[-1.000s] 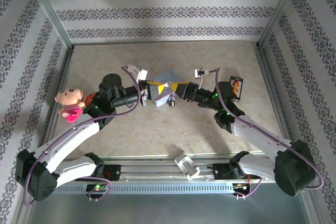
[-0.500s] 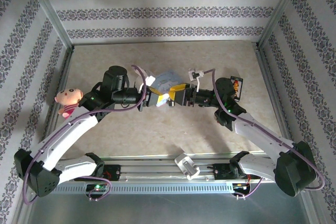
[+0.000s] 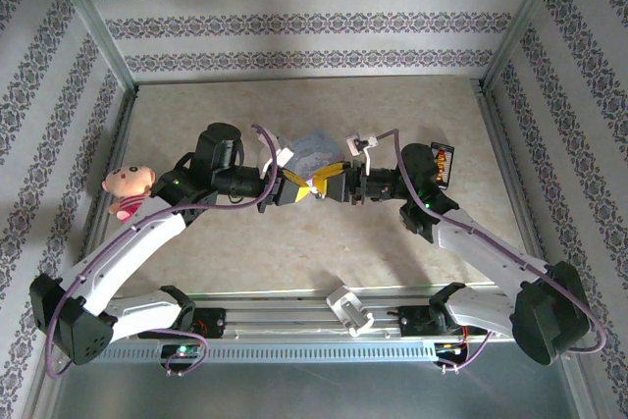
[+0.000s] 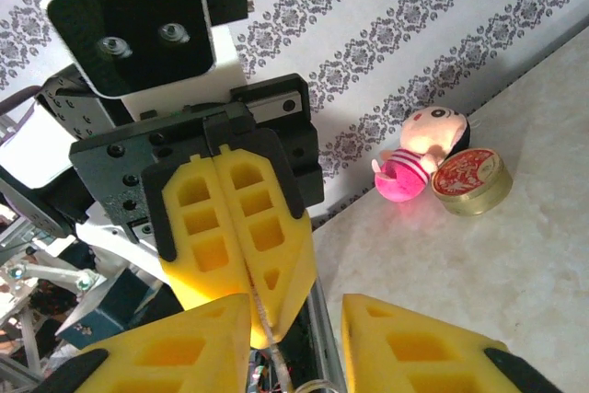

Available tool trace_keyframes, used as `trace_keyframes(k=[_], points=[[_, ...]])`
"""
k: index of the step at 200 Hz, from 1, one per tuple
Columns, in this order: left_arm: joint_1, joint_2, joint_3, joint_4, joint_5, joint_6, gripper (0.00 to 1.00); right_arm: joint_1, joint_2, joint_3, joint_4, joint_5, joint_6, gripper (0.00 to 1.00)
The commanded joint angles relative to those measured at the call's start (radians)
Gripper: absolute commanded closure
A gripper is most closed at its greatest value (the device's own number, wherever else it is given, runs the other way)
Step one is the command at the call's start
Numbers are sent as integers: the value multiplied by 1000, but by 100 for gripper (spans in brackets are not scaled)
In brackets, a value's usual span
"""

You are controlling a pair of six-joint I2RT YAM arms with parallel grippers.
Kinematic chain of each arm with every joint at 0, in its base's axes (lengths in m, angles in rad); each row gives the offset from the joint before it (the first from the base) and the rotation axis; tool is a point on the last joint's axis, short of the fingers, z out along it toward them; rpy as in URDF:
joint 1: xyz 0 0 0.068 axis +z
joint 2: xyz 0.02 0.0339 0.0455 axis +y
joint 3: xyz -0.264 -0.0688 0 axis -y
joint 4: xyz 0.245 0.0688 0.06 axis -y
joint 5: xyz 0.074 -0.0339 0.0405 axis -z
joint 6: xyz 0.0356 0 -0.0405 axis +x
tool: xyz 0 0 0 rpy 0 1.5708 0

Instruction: Unlock a padlock with a key

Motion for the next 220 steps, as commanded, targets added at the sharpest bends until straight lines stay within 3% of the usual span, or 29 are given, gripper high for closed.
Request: trace_keyframes(k=[1, 49, 220], points=[[12, -9, -8, 45, 40, 9, 100, 17, 20, 34, 44, -47, -12, 72], [14, -19, -17, 47, 16, 4, 100, 22, 37, 41, 47, -68, -10, 77], [37, -49, -39, 82, 11, -33, 100, 27, 36, 21, 46, -74, 3, 76]])
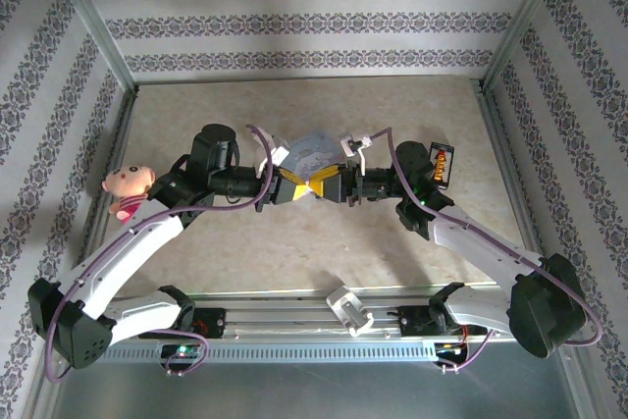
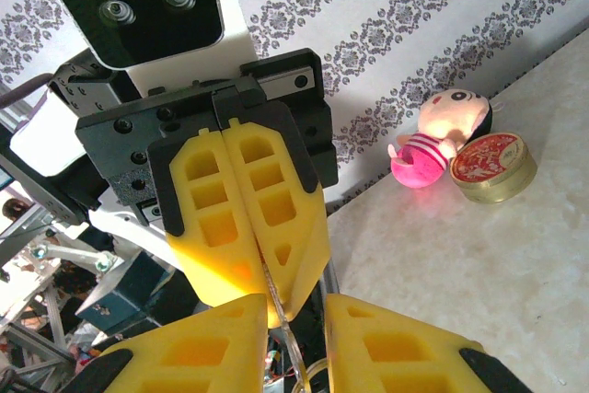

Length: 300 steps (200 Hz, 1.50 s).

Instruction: Unlock a padlock with a key

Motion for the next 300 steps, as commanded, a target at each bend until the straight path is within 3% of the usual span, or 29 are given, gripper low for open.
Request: trace_keyframes(k=[1, 48, 136, 142, 155, 177, 198, 258, 300], points=[[15, -25, -10, 48, 13, -10, 100, 15, 1, 4, 39, -34, 2, 76], [16, -27, -20, 63, 14, -25, 100, 22, 11, 7, 39, -39, 4, 78], [27, -41, -35, 78, -19, -53, 100, 10, 36, 9, 19, 1, 0, 100], [30, -45, -39, 87, -33, -64, 93, 4, 36, 6, 13, 15, -2, 100], [36, -57, -46, 101, -95, -101, 62, -13, 34, -8, 0, 49, 0, 100], [43, -80, -61, 113, -251, -164, 25, -60, 20, -52, -17, 149, 18, 100], [43, -89, -77, 117, -425, -218, 0, -135, 10, -103, -58, 232, 59, 100], [24, -5, -194, 263, -694, -530, 1, -265, -15, -203, -143, 312, 115, 100], [-137, 73, -228, 233, -1083, -633, 1, -285, -36, -194, -380, 402, 20, 100]])
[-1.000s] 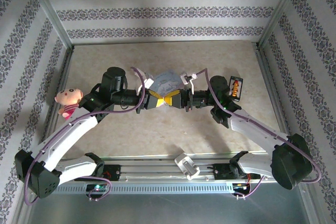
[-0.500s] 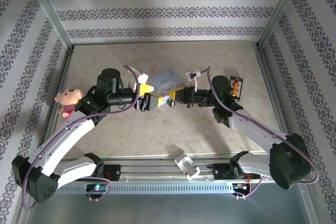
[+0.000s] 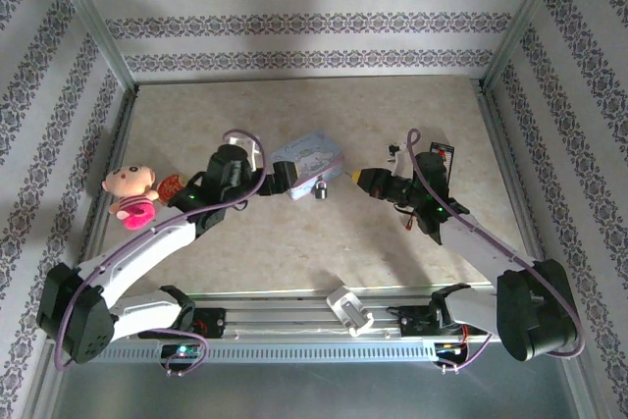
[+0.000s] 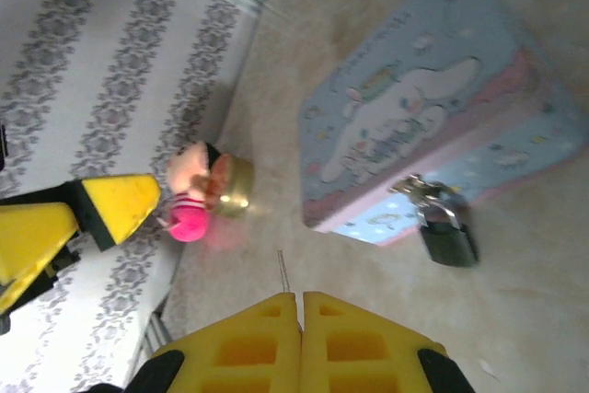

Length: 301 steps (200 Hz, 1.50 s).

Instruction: Unlock a padlock with a key

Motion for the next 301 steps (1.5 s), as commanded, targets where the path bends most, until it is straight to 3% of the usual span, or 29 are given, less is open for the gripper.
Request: trace_keyframes(k=[1, 33, 54, 69, 122, 212, 301], points=[[-97, 30, 6, 23, -294, -109, 1, -10, -22, -2, -143, 72, -61, 100], [-216, 166, 64, -2, -426, -126, 1, -20, -27, -29, -181, 102, -80, 100], [-258, 288, 116, -6, -420, -154, 0, -20, -20, -38, -192, 101, -93, 100], [-269, 356, 121, 54, -389, -178, 9, -20, -13, -39, -209, 102, -108, 100], [-293, 504, 178, 123, -410, -217, 27, -29, 5, -42, -277, 140, -132, 100], [-316, 757, 391, -7, -461, -208, 33, -38, 140, 10, -288, 95, -135, 100], [-299, 818, 464, -174, -642, -208, 43, -38, 156, 19, -285, 103, -130, 100]])
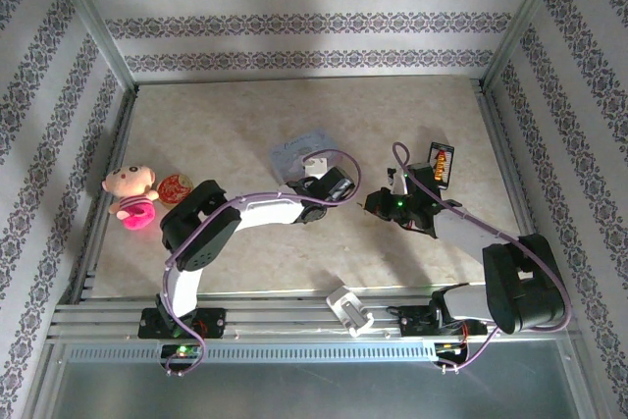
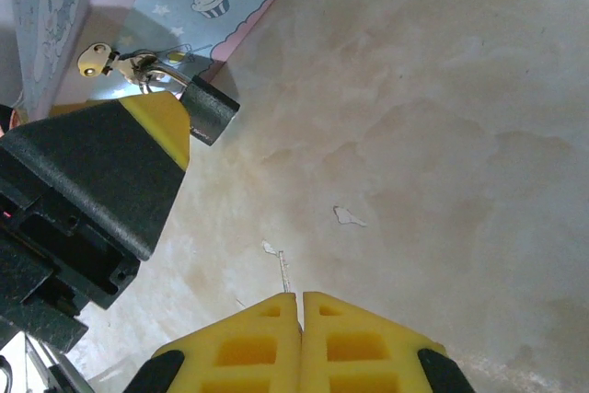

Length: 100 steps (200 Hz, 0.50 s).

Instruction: Unlock a padlock with a key

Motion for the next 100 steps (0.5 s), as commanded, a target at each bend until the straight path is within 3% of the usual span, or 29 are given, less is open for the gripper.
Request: trace_keyframes(k=[1, 61, 100], points=[[8, 22, 33, -94, -75, 2, 43, -8, 9, 27, 0, -13, -16, 100], [22, 51, 54, -41, -4, -11, 37, -8, 10, 27, 5, -17, -16, 100], [24, 120, 161, -199, -35, -144, 34, -9, 20, 28, 11, -22, -19, 100]])
